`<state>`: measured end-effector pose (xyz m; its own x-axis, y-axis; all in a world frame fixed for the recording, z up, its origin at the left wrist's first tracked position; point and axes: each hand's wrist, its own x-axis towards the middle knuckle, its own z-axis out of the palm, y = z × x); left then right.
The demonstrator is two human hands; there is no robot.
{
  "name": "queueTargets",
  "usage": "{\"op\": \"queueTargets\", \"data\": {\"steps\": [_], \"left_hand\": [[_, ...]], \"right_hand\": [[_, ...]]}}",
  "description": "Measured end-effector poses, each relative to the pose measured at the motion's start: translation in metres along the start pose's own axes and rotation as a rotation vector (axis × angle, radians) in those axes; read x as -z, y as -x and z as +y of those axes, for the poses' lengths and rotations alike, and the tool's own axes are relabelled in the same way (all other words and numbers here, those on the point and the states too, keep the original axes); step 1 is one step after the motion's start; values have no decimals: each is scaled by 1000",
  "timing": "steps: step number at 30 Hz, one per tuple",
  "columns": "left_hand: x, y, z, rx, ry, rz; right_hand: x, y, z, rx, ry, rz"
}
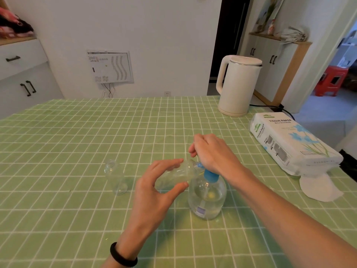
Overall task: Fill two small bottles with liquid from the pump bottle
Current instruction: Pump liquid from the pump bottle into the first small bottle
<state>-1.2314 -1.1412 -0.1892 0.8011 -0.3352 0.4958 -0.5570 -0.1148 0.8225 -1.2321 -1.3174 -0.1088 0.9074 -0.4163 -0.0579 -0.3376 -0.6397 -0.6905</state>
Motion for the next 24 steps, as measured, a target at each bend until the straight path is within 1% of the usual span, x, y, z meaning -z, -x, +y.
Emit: {"op": "queueTargets", "data": {"steps": [4, 7, 11, 18, 22, 24], "left_hand": [[1, 0, 2, -3, 12, 3], [4, -1, 4, -16, 21, 1], [6, -4, 6, -23, 10, 9], [2, -1, 4, -22, -2, 0], [2, 1, 0, -15, -2, -2], [1, 2, -1, -12, 3, -2]], "right_hand": [[3, 5, -2, 17, -34, 19], [7, 6, -5, 36, -64, 64], [11, 6, -10, 91, -20, 108], [7, 6, -5, 93, -34, 125], [2, 6, -3, 74, -17, 80], [2, 5, -3, 78, -24, 84]]}}
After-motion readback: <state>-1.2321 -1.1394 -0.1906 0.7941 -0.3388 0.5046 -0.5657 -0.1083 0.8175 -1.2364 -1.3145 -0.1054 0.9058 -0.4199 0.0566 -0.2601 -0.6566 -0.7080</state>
